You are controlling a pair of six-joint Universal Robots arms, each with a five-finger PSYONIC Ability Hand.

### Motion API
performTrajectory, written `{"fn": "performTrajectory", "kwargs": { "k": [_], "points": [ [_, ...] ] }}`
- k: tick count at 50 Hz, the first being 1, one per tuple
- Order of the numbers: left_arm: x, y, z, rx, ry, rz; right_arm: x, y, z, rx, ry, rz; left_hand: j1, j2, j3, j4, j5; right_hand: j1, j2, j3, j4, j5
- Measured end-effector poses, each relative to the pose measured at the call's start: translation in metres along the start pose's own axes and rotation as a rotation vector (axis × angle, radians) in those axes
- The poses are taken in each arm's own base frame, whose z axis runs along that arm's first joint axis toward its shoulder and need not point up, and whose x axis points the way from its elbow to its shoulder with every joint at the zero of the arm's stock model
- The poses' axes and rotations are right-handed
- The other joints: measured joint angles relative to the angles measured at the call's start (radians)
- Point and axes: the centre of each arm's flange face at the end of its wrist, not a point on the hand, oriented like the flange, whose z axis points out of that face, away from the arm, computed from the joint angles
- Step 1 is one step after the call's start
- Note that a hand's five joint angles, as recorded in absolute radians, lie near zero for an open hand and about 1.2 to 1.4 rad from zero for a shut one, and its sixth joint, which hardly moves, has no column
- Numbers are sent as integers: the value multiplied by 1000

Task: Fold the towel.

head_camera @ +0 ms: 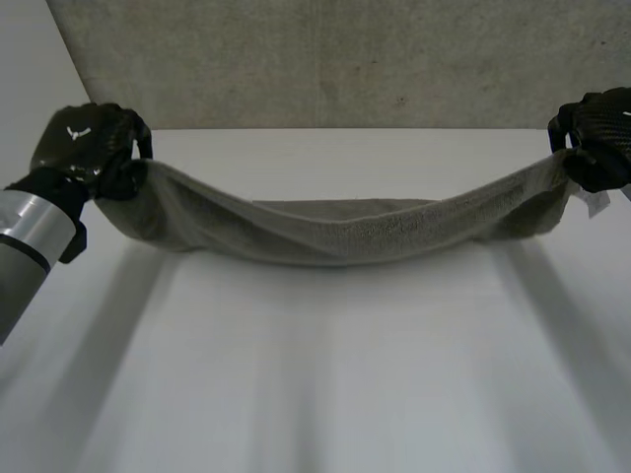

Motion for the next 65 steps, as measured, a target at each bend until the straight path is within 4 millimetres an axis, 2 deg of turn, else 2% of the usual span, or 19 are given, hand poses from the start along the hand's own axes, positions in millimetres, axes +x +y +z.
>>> {"fn": "performTrajectory", "kwargs": {
  "k": [5, 11, 15, 22, 30, 40, 41, 43, 44, 45, 46, 47, 49, 57, 65],
  "points": [
    [-2, 21, 14, -34, 3, -3, 7, 19, 19, -40, -1, 15, 0, 0, 0, 0, 0, 0, 0, 0, 0, 0],
    [-9, 44, 46, -38, -4, 8, 15, 49, 53, -90, 27, 7, 0, 0, 0, 0, 0, 0, 0, 0, 0, 0],
    [-13, 59, 67, -37, -4, 12, 14, 66, 77, -110, 36, -3, 0, 0, 0, 0, 0, 0, 0, 0, 0, 0],
    [-15, 80, 95, -35, 10, 13, 8, 88, 106, -124, 42, -13, 0, 0, 1, 0, 0, 0, 0, 0, 0, 0],
    [-15, 101, 119, -26, 19, 15, -8, 104, 130, -120, 27, -24, 0, 3, 2, 0, 5, 0, 0, 0, 0, 0],
    [-17, 121, 135, -23, 18, 14, -8, 120, 147, -125, 60, -38, -25, -27, -27, -32, -24, -10, -2, -2, -11, -12],
    [-18, 123, 135, -24, 18, 14, -8, 121, 149, -126, 66, -41, -105, -112, -109, -122, -103, -89, -76, -77, -93, -77],
    [-18, 126, 136, -27, 18, 12, -8, 123, 151, -127, 75, -47, -276, -304, -278, -297, -271, -404, -383, -382, -397, -411],
    [-18, 127, 137, -28, 18, 12, -8, 123, 152, -127, 77, -49, -375, -405, -371, -396, -371, -504, -485, -463, -477, -494],
    [-18, 128, 137, -29, 18, 12, -8, 123, 152, -128, 81, -53, -580, -614, -591, -620, -581, -681, -667, -657, -670, -703],
    [-18, 129, 137, -29, 18, 12, -9, 123, 153, -129, 83, -55, -686, -720, -691, -723, -689, -796, -785, -772, -767, -808],
    [-18, 130, 137, -30, 18, 12, -9, 123, 153, -130, 88, -58, -884, -915, -885, -898, -894, -962, -954, -940, -954, -1003],
    [-18, 129, 138, -26, 14, 13, -8, 122, 153, -129, 97, -65, -1044, -1073, -1060, -1073, -1077, -1083, -1063, -1059, -1073, -1108],
    [-24, 112, 142, 11, -25, 24, -13, 104, 151, -108, 110, -78, -1059, -1086, -1082, -1093, -1097, -1101, -1065, -1069, -1078, -1108],
    [-31, 67, 138, 82, -56, 39, -17, 69, 129, -86, 105, -77, -1059, -1087, -1082, -1093, -1097, -1101, -1065, -1069, -1078, -1108]
  ]
}}
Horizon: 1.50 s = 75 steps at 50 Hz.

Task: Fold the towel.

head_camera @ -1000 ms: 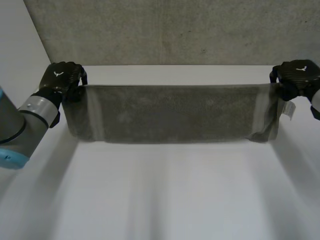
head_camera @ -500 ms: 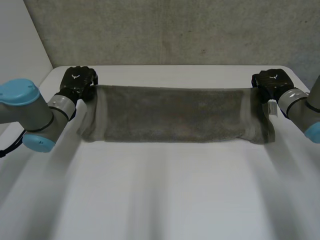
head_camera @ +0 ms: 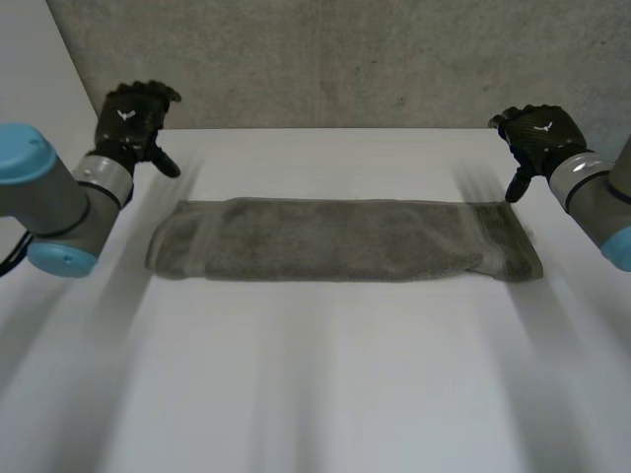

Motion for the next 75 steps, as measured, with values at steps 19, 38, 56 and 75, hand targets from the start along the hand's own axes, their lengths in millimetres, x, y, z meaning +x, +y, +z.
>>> {"fn": "performTrajectory", "kwargs": {
  "k": [19, 38, 56, 75],
  "points": [
    [19, -53, -73, -56, 27, -24, -13, -17, -85, -94, -38, 27, -4, -2, 0, -4, 0, 11, 6, 5, 3, 7],
    [75, -12, -139, -261, 80, -110, -35, 76, -74, -279, -84, 83, -5, -4, -1, -7, 0, 229, 232, 229, 222, 255],
    [71, 0, -139, -242, 47, -173, -27, 106, -56, -256, -34, 68, -5, -4, -1, -8, 0, 362, 352, 352, 343, 375],
    [69, 2, -140, -237, 40, -168, -13, 112, -49, -237, 5, 63, -5, -4, -1, -8, 0, 1077, 1062, 1048, 1072, 1096]
  ]
}}
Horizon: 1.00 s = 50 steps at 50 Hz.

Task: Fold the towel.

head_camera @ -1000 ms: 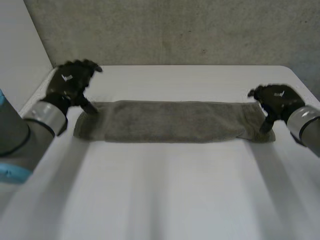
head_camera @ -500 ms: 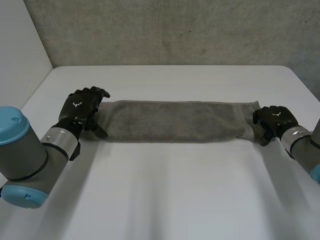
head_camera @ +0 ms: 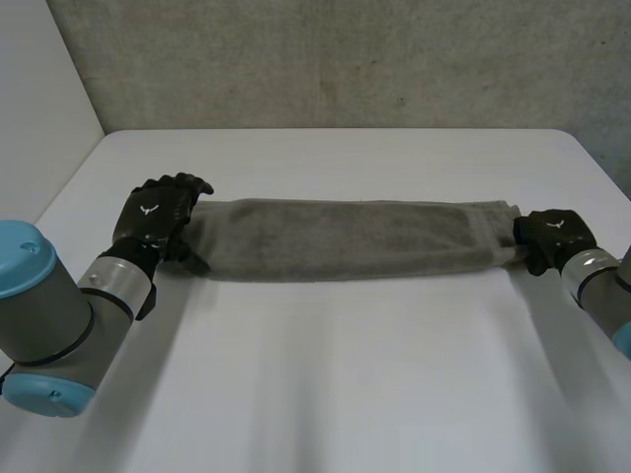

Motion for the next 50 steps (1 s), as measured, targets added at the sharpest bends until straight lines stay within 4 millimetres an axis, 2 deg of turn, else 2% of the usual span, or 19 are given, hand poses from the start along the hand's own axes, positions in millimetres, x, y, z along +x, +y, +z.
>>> {"fn": "performTrajectory", "kwargs": {
  "k": [8, 14, 16, 22, 26, 29, 31, 32, 34, 37, 38, 40, 41, 42, 43, 45, 47, 48, 50],
  "points": [
    [-2, 1, 0, 0, -4, -1, 32, 1, 7, 15, 79, -9, 0, -2, 0, 0, 0, 2, 0, 0, 0, 0],
    [-2, 1, -1, 4, -5, 0, 84, 5, 10, 4, 214, -31, 0, -2, 0, 0, 0, 6, 0, 0, 0, 0],
    [-2, 2, -1, 5, -5, 0, 111, 8, 10, -7, 289, -32, 0, -2, 0, 0, 0, 7, 0, 0, 0, 1],
    [-2, 1, -1, 6, -5, 1, 160, 10, 3, -12, 424, -22, 0, -2, 0, 0, 0, 8, 1, 1, 0, 1],
    [-3, 0, -1, 9, -7, 2, 178, -5, -5, 21, 474, -18, 0, -2, 0, 0, 0, 9, 1, 3, 0, 1],
    [-3, 0, -1, 10, -9, 2, 176, -27, -12, 69, 474, -19, 0, -2, 0, 0, 0, 10, 1, 5, 0, 1],
    [-3, -1, -1, 11, -9, 2, 160, -54, -16, 129, 440, -21, 0, -2, 0, 0, 0, 11, 1, 11, 0, 1],
    [-3, -1, -1, 11, -10, 2, 155, -60, -17, 142, 430, -21, 0, -3, 0, 0, 0, 11, 1, 11, 0, 1],
    [-3, -1, -1, 12, -10, 2, 132, -80, -19, 187, 380, -26, 0, -3, 0, 0, 0, 11, 2, 17, 0, 1],
    [-3, -1, -1, 11, -10, 1, 66, -116, -21, 271, 225, -50, 0, -3, 0, 0, 0, 12, 2, 23, 0, 2],
    [-3, 0, -1, 10, -10, 1, 51, -122, -22, 284, 187, -57, 0, -3, 0, 0, 0, 12, 2, 24, 0, 2],
    [-3, 0, -2, 7, -10, 1, -2, -135, -25, 321, 67, -90, 0, -3, 0, 0, 0, 12, 2, 25, 0, 2],
    [-3, 1, -2, 7, -9, 1, -16, -138, -26, 330, 36, -100, 0, -3, 0, 0, 0, 12, 2, 25, 0, 2],
    [-3, 1, -3, 5, -9, 2, -46, -142, -28, 345, -30, -123, 0, -3, 0, 0, 0, 13, 2, 25, 0, 2],
    [-3, 1, -3, 4, -8, 2, -66, -143, -31, 354, -72, -138, 0, -3, 0, 0, 0, 13, 2, 25, 0, 2],
    [-2, 2, -3, 1, -7, 4, -124, -141, -39, 365, -197, -188, 0, -3, 0, 0, 0, 13, 2, 25, 0, 2],
    [-2, 3, -4, 0, -7, 4, -149, -137, -43, 362, -252, -212, 0, -3, 0, 0, 0, 13, 2, 25, 0, 2],
    [-2, 3, -4, -1, -6, 6, -184, -128, -50, 352, -330, -248, 0, -3, 0, 0, 0, 13, 2, 25, 0, 2],
    [-2, 4, -4, -3, -5, 7, -212, -118, -55, 338, -391, -281, 0, -3, 0, 0, 0, -82, -72, -48, -76, -77]
  ]
}}
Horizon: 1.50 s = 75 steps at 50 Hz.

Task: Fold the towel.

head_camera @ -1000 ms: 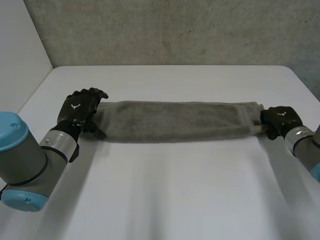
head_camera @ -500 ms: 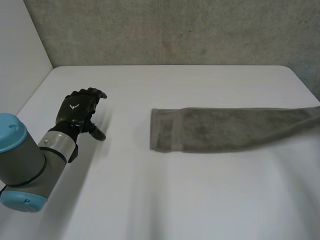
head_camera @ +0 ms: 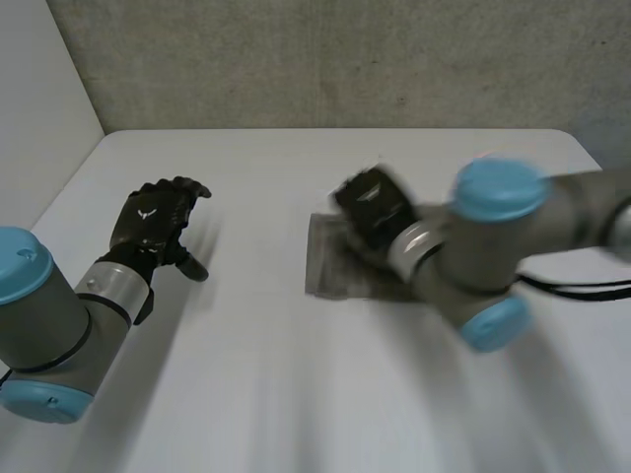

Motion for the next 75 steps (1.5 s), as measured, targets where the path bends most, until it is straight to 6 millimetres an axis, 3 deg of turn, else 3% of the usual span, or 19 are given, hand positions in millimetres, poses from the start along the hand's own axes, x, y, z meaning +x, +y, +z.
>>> {"fn": "performTrajectory", "kwargs": {
  "k": [2, 5, 8, 14, 20, 28, 33, 39, 46, 52, 54, 62, 66, 68, 71, 75],
  "points": [
    [0, 1, 0, -2, 1, 2, -28, 3, 3, -16, -62, -23, 0, 0, 0, 0, 0, -364, -388, -378, -378, -390],
    [1, 1, -1, -3, 1, 3, -45, 6, 5, -35, -87, -43, 0, 0, 0, 0, 0, -806, -842, -822, -821, -841],
    [1, 2, -1, -5, 2, 3, -45, 6, 6, -52, -64, -52, 0, 0, 0, 0, 0, -980, -992, -995, -994, -1011],
    [1, 3, -1, -7, 3, 4, -12, 3, 0, -95, 48, -44, 0, 0, 0, 0, 0, -996, -993, -1002, -997, -1011],
    [1, 4, -1, -11, 4, 4, 30, 18, -21, -175, 140, -17, 0, 0, 0, 0, 0, -996, -993, -1004, -997, -1011],
    [2, 5, -1, -15, 6, 4, 74, 69, -58, -297, 231, 70, 0, 0, 0, 0, 0, -1000, -993, -1007, -997, -1011],
    [3, 6, -1, -17, 10, 3, 89, 95, -73, -317, 239, 166, 0, 0, 0, 0, 0, -1000, -993, -1008, -997, -1011],
    [5, 7, -2, -19, 16, 4, 96, 107, -76, -292, 212, 254, 0, 0, 0, 0, 0, -824, -819, -840, -845, -837],
    [7, 7, -3, -20, 20, 5, 95, 119, -71, -282, 205, 289, 0, 0, 0, 0, 0, -424, -423, -440, -458, -459],
    [7, 5, -3, -16, 19, 5, 100, 124, -70, -288, 222, 285, 0, 0, 0, 0, 0, 13, 13, -26, 15, 2],
    [7, 5, -3, -15, 19, 5, 104, 123, -71, -287, 230, 275, 0, 0, 0, 0, 0, 65, 55, 26, 68, 58],
    [7, 3, -3, -11, 18, 5, 123, 94, -73, -242, 254, 120, 0, 0, 0, 0, 0, 74, 59, 27, 76, 59],
    [7, 3, -3, -9, 19, 5, 118, 81, -74, -249, 220, 50, 0, 0, 0, 0, 0, 69, 53, 25, 74, 57],
    [7, 3, -3, -9, 19, 5, 113, 77, -75, -259, 196, 35, 0, 0, 0, 0, 0, -75, -85, -102, -88, -95],
    [7, 3, -3, -10, 19, 5, 101, 77, -76, -292, 152, 31, 0, 0, 0, 0, 0, -486, -495, -491, -485, -501],
    [7, 4, -4, -14, 20, 5, 92, 87, -80, -343, 130, 50, 0, 0, 0, 0, 0, -585, -579, -599, -606, -632]
  ]
}}
